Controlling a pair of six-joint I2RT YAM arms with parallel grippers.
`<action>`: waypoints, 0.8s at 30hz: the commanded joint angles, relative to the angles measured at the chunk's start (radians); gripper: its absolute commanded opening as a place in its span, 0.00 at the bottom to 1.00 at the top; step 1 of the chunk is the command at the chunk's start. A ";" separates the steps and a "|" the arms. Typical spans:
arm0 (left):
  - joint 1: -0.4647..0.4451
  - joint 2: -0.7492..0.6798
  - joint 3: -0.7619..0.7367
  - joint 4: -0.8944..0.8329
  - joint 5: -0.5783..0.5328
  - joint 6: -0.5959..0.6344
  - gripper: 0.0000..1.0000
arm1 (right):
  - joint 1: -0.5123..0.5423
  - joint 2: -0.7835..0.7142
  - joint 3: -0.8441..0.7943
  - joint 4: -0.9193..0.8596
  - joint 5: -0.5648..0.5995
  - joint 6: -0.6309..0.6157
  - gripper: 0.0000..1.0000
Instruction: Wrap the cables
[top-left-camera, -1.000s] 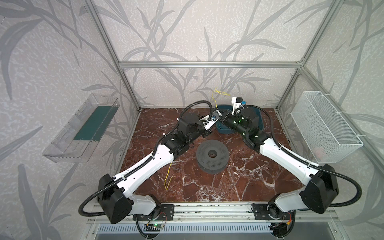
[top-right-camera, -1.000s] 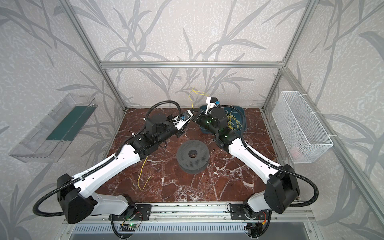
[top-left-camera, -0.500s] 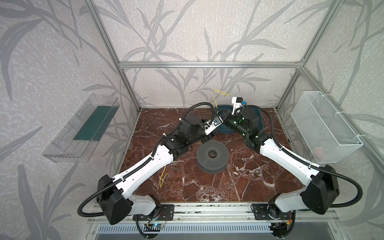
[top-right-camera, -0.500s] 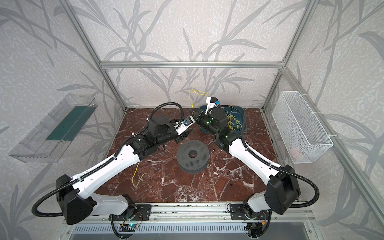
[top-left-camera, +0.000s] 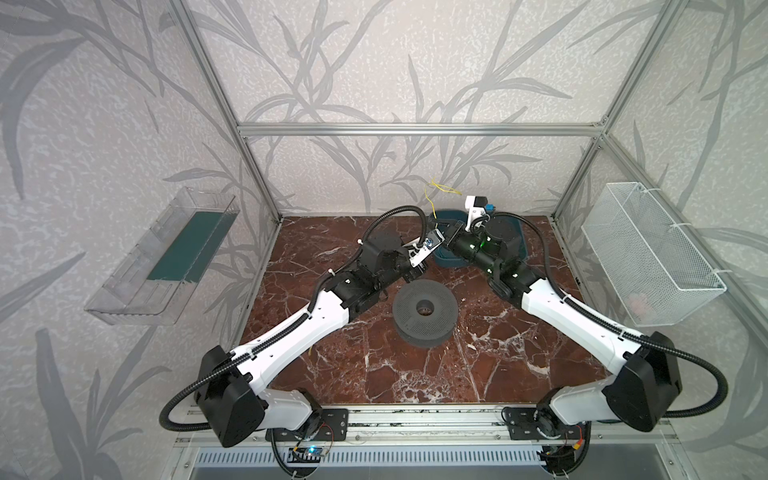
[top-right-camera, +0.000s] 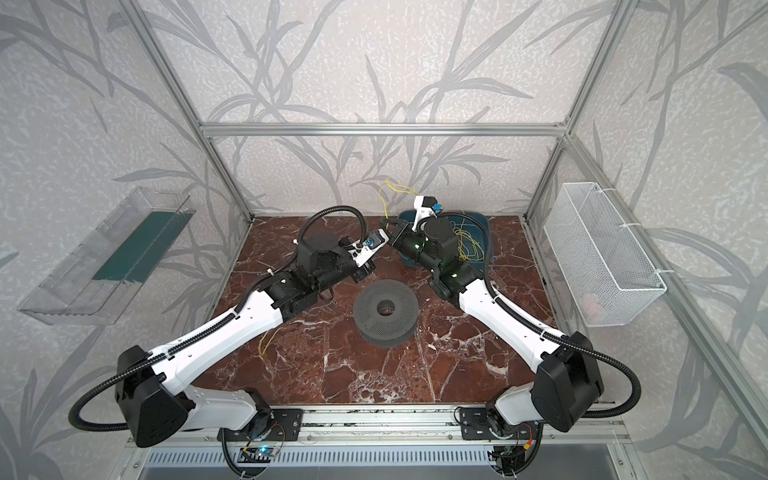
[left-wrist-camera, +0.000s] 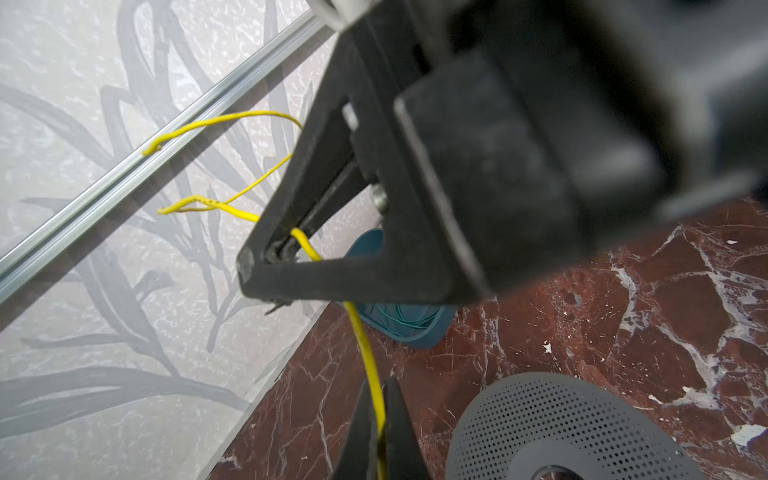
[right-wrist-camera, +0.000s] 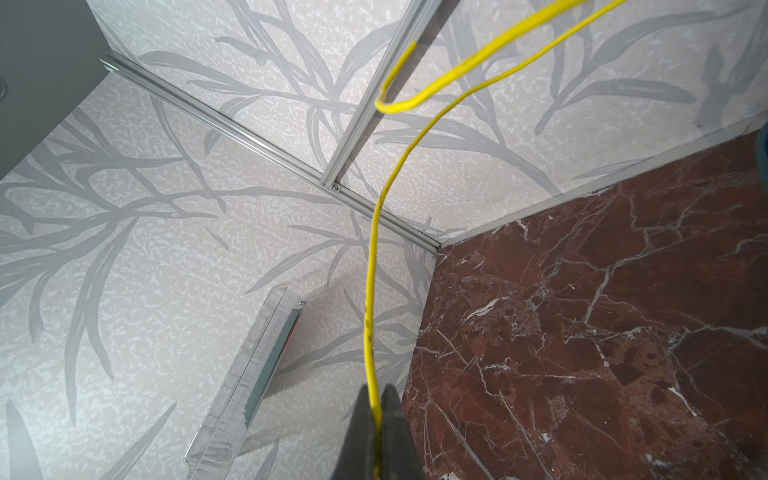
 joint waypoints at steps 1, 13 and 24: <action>0.010 -0.008 -0.015 0.039 -0.018 0.047 0.00 | 0.006 -0.048 -0.008 0.030 -0.042 0.003 0.00; 0.064 -0.055 -0.067 0.015 0.081 0.050 0.00 | -0.094 -0.318 -0.170 -0.182 -0.027 -0.112 0.61; 0.060 -0.096 -0.064 -0.057 0.146 0.054 0.00 | -0.340 -0.303 -0.018 -0.397 -0.130 -0.343 0.74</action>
